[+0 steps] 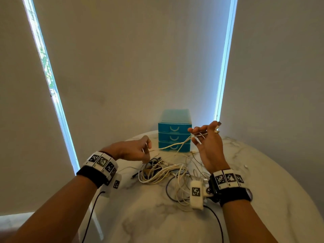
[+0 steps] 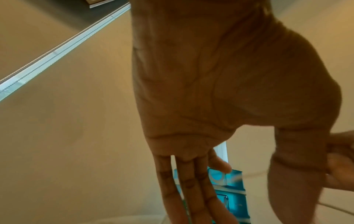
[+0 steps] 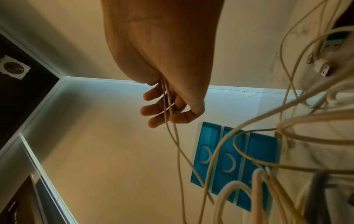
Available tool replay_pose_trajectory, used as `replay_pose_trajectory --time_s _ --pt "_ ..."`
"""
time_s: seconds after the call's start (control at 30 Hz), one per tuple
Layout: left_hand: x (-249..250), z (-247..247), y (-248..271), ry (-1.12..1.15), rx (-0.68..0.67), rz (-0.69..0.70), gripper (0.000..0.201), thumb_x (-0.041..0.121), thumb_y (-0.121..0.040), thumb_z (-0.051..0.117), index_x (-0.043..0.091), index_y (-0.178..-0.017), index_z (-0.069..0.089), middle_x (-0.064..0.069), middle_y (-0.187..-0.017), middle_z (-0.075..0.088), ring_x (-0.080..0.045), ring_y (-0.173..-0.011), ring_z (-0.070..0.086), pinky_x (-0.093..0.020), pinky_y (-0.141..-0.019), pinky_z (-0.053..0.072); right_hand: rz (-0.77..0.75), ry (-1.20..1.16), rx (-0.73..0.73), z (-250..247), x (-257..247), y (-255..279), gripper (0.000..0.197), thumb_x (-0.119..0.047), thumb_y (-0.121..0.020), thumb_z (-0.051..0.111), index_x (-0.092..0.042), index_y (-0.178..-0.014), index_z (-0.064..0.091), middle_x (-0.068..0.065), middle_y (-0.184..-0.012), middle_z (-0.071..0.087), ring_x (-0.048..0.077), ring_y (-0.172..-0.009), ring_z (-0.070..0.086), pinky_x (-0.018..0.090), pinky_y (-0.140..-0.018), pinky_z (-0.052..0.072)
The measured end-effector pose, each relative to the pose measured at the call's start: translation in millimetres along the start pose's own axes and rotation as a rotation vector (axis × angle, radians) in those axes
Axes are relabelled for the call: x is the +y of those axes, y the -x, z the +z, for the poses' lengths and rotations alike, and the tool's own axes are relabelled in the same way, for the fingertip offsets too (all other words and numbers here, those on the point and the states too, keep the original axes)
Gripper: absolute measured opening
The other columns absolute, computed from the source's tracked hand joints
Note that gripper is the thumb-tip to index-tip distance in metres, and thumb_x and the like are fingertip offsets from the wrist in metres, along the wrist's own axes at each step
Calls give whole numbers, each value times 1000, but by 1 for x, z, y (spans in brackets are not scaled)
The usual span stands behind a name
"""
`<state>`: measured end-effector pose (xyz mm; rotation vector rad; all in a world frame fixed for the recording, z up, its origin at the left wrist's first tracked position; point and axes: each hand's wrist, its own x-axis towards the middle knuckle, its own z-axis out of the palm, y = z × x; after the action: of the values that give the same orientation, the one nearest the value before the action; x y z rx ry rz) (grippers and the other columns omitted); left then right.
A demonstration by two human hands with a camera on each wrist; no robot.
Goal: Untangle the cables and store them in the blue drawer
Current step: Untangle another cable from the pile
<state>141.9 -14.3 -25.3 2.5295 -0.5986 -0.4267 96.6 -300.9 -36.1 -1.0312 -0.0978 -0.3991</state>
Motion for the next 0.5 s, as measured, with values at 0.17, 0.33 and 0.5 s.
replay_pose_trajectory --time_s 0.17,0.33,0.5 --pt "1 11 5 -387 -17 13 30 50 -88 84 33 -109 72 18 -106 71 -5 -98 65 -32 -90 54 56 -94 10 0 5 2 49 -56 -111 39 -18 -89 61 5 -87 77 31 -104 78 48 -98 55" --pt "7 12 5 -480 -121 36 14 39 -94 81 31 -104 77 22 -89 69 0 -84 64 -26 -82 49 55 -85 -18 10 -1 -8 50 -56 -109 42 -14 -97 65 8 -104 79 33 -113 77 46 -100 59" --pt "11 7 5 -339 175 172 26 40 -104 70 25 -123 78 12 -111 78 -6 -101 70 -29 -93 55 31 158 -104 18 -18 -22 56 -58 -111 34 -15 -98 67 12 -105 80 33 -111 78 46 -101 57"
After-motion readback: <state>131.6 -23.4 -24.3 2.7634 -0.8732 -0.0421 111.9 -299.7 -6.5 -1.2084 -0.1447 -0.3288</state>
